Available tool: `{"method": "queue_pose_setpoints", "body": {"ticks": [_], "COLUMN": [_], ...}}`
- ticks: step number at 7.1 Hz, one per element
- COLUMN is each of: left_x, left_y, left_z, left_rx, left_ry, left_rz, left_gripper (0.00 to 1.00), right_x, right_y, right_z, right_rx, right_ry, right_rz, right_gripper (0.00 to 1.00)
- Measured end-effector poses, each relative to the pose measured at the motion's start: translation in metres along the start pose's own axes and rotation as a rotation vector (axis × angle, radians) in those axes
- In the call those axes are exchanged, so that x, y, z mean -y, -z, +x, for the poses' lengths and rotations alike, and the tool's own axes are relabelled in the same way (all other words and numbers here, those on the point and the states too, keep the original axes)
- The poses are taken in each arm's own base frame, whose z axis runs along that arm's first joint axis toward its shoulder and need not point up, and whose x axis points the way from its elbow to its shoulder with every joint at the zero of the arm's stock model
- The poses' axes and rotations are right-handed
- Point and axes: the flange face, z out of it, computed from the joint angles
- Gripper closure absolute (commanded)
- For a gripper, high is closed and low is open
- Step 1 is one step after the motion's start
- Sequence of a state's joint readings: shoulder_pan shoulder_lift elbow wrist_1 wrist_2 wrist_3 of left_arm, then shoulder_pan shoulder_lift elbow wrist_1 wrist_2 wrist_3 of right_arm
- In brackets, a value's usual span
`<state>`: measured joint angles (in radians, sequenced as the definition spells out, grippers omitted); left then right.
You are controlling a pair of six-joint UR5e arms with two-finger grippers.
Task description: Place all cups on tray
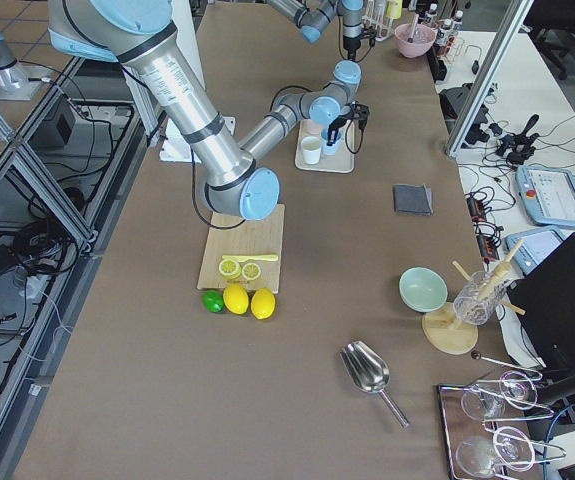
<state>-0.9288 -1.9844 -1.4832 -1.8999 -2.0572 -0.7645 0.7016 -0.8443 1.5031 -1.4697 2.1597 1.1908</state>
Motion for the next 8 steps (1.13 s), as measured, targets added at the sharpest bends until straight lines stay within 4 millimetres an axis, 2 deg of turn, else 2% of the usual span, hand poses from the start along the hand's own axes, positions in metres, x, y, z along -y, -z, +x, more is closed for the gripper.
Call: {"method": "queue_pose_setpoints", "body": {"ticks": [1,2,3,6,7,8], "left_x": [-0.001,-0.001,-0.001,-0.002,0.0,0.004], "left_y": [-0.002,-0.002,-0.001,0.005,0.017,0.035], "left_z": [-0.001,0.0,0.001,0.01,0.022,0.041], "left_rx": [-0.001,-0.003,-0.007,-0.042,-0.058,-0.075], "left_ry": [-0.002,-0.002,0.0,0.001,0.006,0.029], "left_rz": [0.0,0.001,0.001,-0.024,-0.03,-0.045], "left_gripper": [0.57,0.84,1.0,1.0,1.0,1.0], "right_x": [0.002,0.004,0.006,0.016,0.02,0.021], "right_y": [-0.003,-0.006,-0.01,-0.007,-0.005,-0.005], "right_z": [0.001,0.004,0.007,0.013,0.015,0.017], "right_rx": [-0.013,-0.025,-0.035,-0.047,-0.048,-0.051], "right_ry": [-0.004,-0.006,-0.008,-0.013,-0.016,-0.018], "right_rz": [0.008,0.014,0.017,0.04,0.046,0.049], "right_gripper": [1.0,1.0,1.0,1.0,0.74,0.01]}}
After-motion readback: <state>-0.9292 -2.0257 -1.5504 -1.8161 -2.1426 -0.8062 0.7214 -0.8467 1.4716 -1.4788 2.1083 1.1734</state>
